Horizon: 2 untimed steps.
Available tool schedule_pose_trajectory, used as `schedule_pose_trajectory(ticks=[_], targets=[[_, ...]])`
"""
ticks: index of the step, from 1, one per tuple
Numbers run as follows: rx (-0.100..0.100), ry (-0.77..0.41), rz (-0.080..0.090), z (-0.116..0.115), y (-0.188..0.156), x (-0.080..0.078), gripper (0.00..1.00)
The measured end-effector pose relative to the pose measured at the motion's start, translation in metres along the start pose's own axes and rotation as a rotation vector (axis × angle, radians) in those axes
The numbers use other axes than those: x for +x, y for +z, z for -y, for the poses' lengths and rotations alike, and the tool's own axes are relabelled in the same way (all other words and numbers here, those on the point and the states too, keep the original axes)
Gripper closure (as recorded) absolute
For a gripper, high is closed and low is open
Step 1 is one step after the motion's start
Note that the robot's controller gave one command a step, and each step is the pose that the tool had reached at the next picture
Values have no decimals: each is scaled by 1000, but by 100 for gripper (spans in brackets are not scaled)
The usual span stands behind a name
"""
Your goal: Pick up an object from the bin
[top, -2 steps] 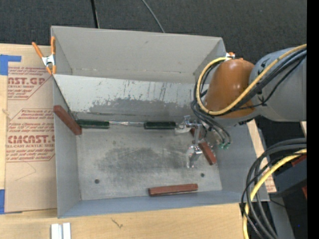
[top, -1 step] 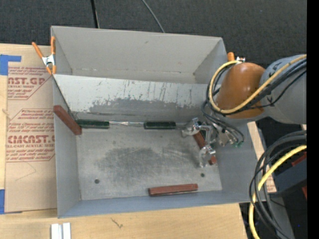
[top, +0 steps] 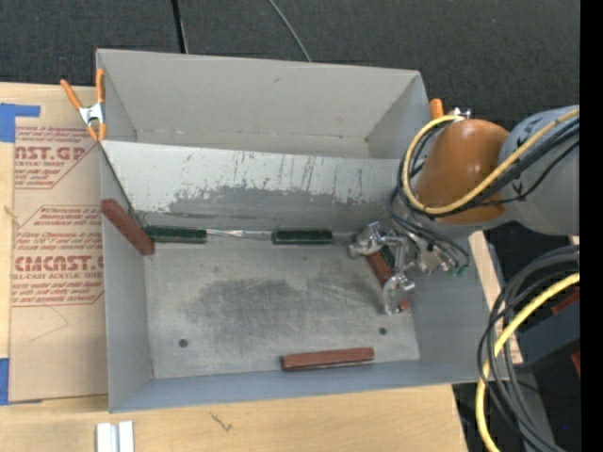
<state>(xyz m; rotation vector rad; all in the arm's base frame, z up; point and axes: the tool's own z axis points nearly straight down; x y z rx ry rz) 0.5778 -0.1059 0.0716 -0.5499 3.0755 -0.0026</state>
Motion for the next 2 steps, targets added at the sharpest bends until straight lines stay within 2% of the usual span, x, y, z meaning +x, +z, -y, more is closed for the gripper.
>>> schedule_pose_trajectory(ticks=[1, 2], targets=[[-10, -228, -17, 25, -51, 9, 0], [-3, -364, 0, 46, -7, 10, 100]])
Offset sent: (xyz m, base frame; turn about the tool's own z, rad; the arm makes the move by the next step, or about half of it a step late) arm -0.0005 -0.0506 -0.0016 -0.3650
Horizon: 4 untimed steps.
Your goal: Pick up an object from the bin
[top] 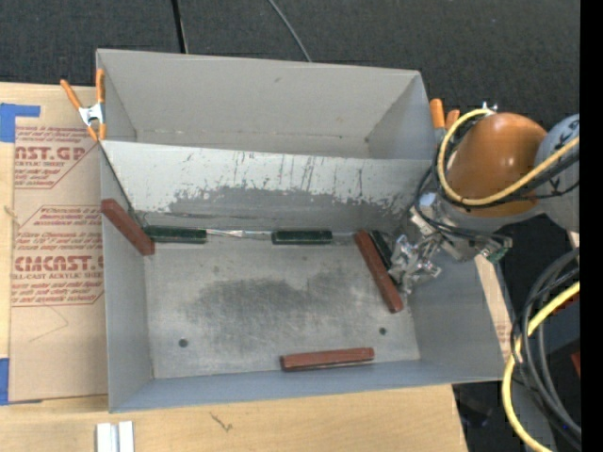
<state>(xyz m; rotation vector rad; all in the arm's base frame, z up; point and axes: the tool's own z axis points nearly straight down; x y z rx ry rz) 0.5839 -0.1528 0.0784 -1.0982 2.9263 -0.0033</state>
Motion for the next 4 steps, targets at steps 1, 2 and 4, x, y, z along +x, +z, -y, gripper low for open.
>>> schedule_pose_trajectory(ticks=[1, 2, 4], targets=[[-12, 1, 11, -6, 1, -6, 0], [-12, 1, 10, -6, 1, -6, 0], [-15, -496, -16, -17, 5, -26, 100]])
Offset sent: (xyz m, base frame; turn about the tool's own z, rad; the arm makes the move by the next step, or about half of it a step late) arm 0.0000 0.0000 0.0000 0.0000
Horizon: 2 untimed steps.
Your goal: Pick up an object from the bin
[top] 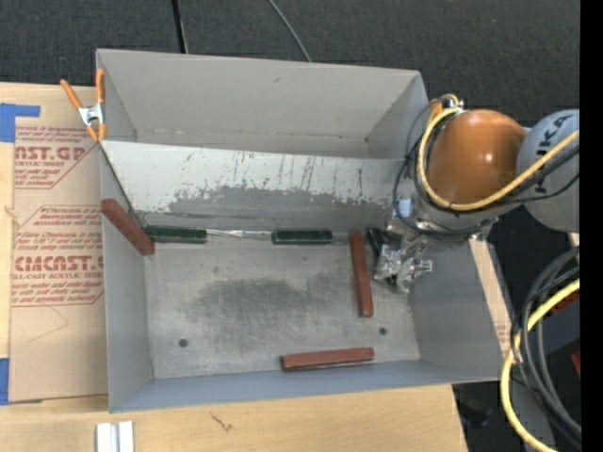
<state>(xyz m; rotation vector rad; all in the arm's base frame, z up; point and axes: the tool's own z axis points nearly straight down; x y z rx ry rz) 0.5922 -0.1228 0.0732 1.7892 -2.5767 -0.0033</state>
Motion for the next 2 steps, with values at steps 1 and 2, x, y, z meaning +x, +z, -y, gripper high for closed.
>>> schedule_pose_trajectory(ticks=[1, 2], targets=[[-2, -14, 4, -4, -48, -3, 100], [3, -16, 5, -3, -119, -3, 100]])
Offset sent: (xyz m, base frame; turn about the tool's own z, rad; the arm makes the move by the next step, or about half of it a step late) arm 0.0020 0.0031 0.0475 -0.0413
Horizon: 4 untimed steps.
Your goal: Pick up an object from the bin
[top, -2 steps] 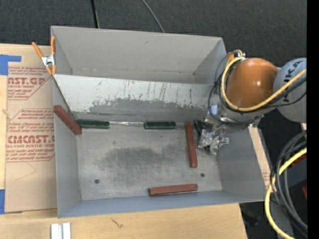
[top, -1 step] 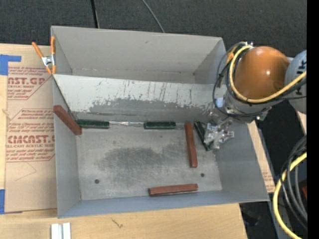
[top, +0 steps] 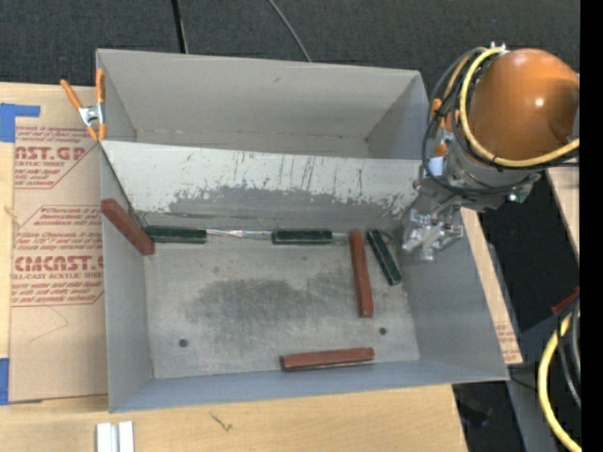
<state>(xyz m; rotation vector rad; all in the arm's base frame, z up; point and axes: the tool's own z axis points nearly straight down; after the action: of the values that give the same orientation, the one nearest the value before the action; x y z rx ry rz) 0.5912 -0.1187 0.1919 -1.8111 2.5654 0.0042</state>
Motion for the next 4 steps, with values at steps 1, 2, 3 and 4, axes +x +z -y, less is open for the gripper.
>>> schedule_pose_trajectory(ticks=[1, 2, 3, 4], targets=[[-1, -98, 0, -9, -67, 2, 100], [5, -201, 0, -11, 40, 5, 0], [-3, -209, 1, -14, 57, 5, 0], [14, -324, 4, -11, 117, -3, 100]])
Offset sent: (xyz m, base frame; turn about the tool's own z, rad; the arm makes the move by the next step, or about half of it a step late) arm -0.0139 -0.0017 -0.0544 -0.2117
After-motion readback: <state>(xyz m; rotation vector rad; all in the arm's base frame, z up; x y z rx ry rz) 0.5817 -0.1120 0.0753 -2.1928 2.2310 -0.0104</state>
